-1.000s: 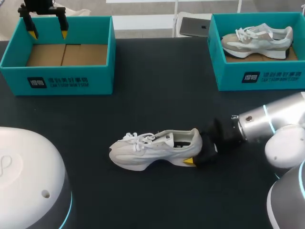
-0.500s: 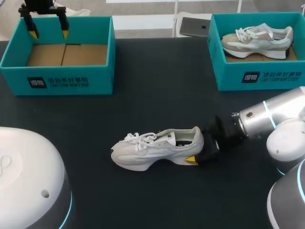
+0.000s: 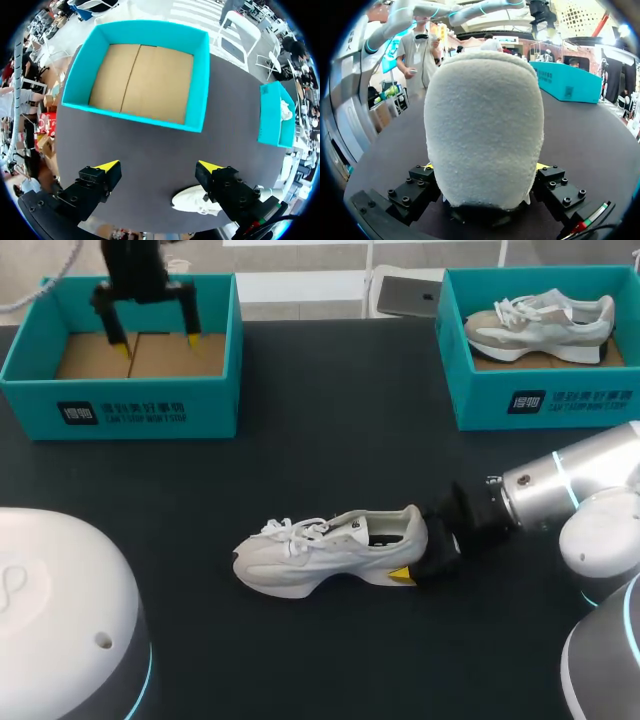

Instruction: Take the shoe out of the shoebox, open the shoe tongue, remove and reinsert the insole, then place the shoe into the shoebox

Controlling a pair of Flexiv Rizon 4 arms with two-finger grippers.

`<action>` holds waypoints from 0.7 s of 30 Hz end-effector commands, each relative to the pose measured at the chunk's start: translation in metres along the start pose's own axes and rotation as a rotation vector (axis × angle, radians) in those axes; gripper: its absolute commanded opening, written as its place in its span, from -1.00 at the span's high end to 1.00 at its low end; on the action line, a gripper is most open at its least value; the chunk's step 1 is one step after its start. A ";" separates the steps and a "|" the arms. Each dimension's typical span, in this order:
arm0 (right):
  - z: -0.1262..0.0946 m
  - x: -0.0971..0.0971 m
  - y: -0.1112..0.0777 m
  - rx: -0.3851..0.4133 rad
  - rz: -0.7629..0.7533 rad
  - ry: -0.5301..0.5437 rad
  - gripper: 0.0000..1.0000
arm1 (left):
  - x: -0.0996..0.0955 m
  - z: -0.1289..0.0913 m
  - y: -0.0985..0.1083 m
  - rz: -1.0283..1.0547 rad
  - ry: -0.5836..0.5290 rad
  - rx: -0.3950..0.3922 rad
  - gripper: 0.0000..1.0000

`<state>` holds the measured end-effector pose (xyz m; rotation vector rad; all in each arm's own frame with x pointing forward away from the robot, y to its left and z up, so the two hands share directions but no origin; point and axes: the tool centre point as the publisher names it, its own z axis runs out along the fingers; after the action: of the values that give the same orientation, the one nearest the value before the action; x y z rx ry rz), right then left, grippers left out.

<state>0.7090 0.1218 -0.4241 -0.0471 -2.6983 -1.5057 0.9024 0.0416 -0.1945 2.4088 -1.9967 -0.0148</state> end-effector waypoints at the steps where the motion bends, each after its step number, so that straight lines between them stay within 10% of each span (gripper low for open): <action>1: 0.001 -0.001 0.000 0.004 0.001 -0.001 1.00 | 0.017 -0.002 0.028 0.016 -0.027 0.048 -1.00; 14: 0.001 -0.001 0.000 0.004 0.001 -0.001 1.00 | 0.017 -0.002 0.028 0.016 -0.027 0.048 -1.00; 21: 0.001 -0.001 0.000 0.004 0.001 -0.001 1.00 | 0.054 0.029 0.090 -0.012 -0.046 0.025 -1.00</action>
<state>0.7094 0.1216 -0.4240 -0.0473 -2.6978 -1.5051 0.8422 -0.0082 -0.2081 2.4154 -2.0034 -0.0701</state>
